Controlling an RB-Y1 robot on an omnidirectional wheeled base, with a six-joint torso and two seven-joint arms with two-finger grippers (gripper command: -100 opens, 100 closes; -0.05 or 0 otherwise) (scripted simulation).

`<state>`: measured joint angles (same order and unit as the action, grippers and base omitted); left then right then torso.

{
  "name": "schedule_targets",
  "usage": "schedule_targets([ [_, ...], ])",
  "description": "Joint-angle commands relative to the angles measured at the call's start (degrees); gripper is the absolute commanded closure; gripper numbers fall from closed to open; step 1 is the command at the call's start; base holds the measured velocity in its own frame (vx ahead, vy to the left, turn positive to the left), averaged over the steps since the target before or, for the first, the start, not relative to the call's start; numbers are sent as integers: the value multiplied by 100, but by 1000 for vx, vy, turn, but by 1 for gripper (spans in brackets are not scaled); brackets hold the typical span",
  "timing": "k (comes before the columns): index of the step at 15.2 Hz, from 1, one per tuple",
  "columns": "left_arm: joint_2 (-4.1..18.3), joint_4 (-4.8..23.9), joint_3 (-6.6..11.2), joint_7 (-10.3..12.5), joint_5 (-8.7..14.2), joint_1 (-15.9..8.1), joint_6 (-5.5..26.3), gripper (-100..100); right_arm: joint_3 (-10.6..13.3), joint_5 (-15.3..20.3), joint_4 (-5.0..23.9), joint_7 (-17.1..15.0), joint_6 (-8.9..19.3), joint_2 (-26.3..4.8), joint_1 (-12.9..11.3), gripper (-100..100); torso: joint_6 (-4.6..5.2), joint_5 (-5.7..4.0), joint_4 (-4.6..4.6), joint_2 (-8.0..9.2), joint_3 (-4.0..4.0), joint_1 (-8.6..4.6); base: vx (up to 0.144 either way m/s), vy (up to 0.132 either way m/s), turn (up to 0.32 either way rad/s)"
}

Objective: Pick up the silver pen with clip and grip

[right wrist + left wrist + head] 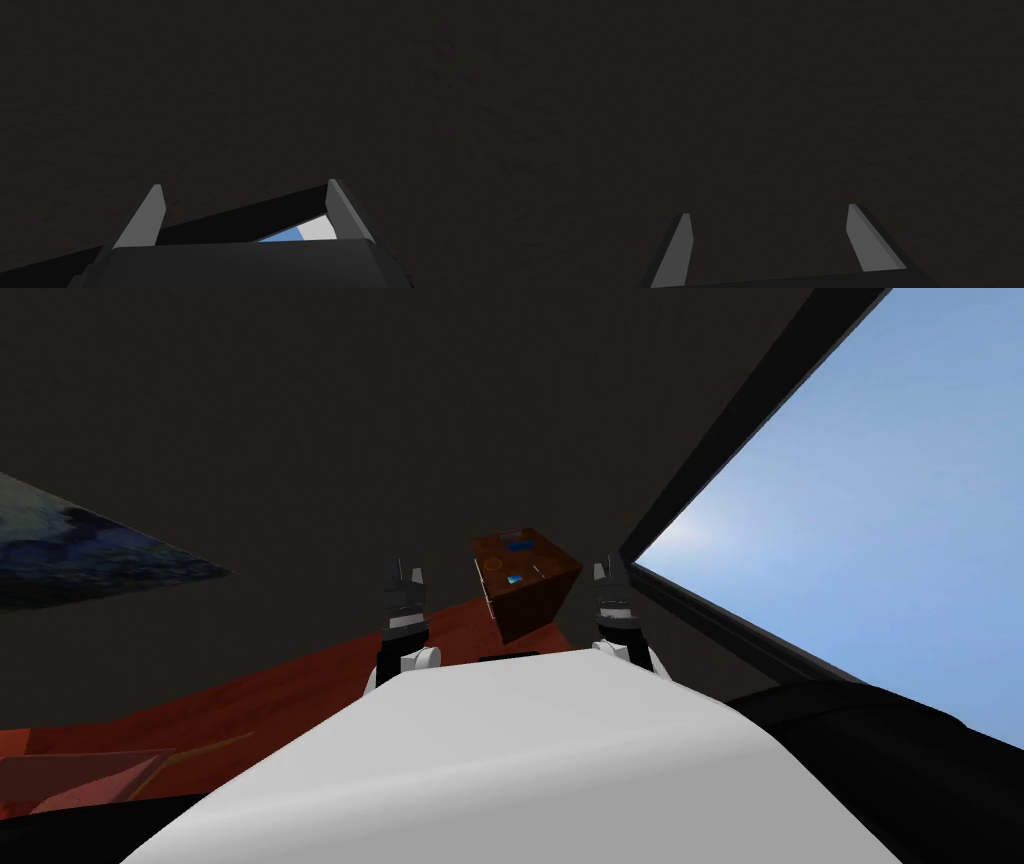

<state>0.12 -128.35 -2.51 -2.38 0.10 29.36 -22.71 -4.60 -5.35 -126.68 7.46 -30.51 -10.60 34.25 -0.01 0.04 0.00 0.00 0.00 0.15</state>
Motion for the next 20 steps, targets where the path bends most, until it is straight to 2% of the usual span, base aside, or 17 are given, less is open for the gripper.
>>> schedule_targets([
  [1,0,0,0,0,0,0,0,0,-36,-37,112,-42,72,-286,163,-100,0,0,0,0,0,0,7,55,147],
  [4,0,0,0,0,0,0,0,0,-57,-63,198,-70,120,-586,308,-100,-1,1,0,1,0,3,0,50,140],
  [6,0,0,0,0,0,-1,0,0,-80,-89,290,-99,172,-830,463,-100,-2,1,0,3,2,4,-1,56,159],
  [7,0,0,0,0,0,0,0,0,-105,-117,385,-129,228,-1011,628,-100,-1,1,0,2,1,5,9,69,168],
  [8,0,0,0,0,0,0,0,0,-105,-117,385,-129,228,-1076,628,-100,-1,2,0,1,0,8,8,68,142],
  [9,0,0,0,0,0,0,0,0,-133,-146,484,-159,286,-1252,801,-100,-1,2,0,0,0,10,11,66,196],
  [10,0,0,-1,0,0,0,0,0,-133,-146,484,-159,286,-1323,801,-100,-2,2,0,-1,0,10,14,58,174],
  [11,0,0,0,0,0,0,0,0,-164,-175,585,-189,348,-1487,980,-100,-1,2,0,-2,-1,8,16,69,204],
  [12,0,0,0,0,0,0,0,0,-164,-175,585,-189,348,-1571,980,-100,-2,2,-1,-2,-1,10,14,72,156],
  [13,0,0,0,0,0,0,0,0,-198,-204,689,-219,412,-1730,1165,-100,-1,3,-1,-2,-1,12,8,81,220],
  [14,0,0,-1,0,0,-1,0,0,-198,-204,689,-219,412,-1819,1165,-100,-3,3,-1,-1,-1,15,5,75,173],
  [15,0,0,0,0,0,0,0,0,-235,-234,793,-248,478,-1955,1356,-100,0,4,0,1,0,15,14,74,189],
  [16,0,0,-1,0,0,0,0,0,-235,-234,793,-248,478,-2066,1356,-100,-1,4,0,0,0,15,16,61,164],
  [17,0,0,0,0,0,0,0,0,-274,-262,898,-277,546,-2205,1550,-100,-1,3,0,-1,-1,11,15,64,227],
  [18,0,0,-1,0,0,-1,0,0,-274,-262,898,-277,546,-2311,1550,-100,-3,3,0,-2,-1,10,15,61,191],
  [19,0,0,0,0,0,0,0,0,-315,-290,1003,-304,617,-2451,1745,-100,-1,3,-1,-1,-1,9,19,70,224],
  [20,0,0,0,0,0,0,0,0,-315,-290,1003,-304,617,-2554,1747,-100,-3,3,-1,-2,-1,11,22,63,179],
])
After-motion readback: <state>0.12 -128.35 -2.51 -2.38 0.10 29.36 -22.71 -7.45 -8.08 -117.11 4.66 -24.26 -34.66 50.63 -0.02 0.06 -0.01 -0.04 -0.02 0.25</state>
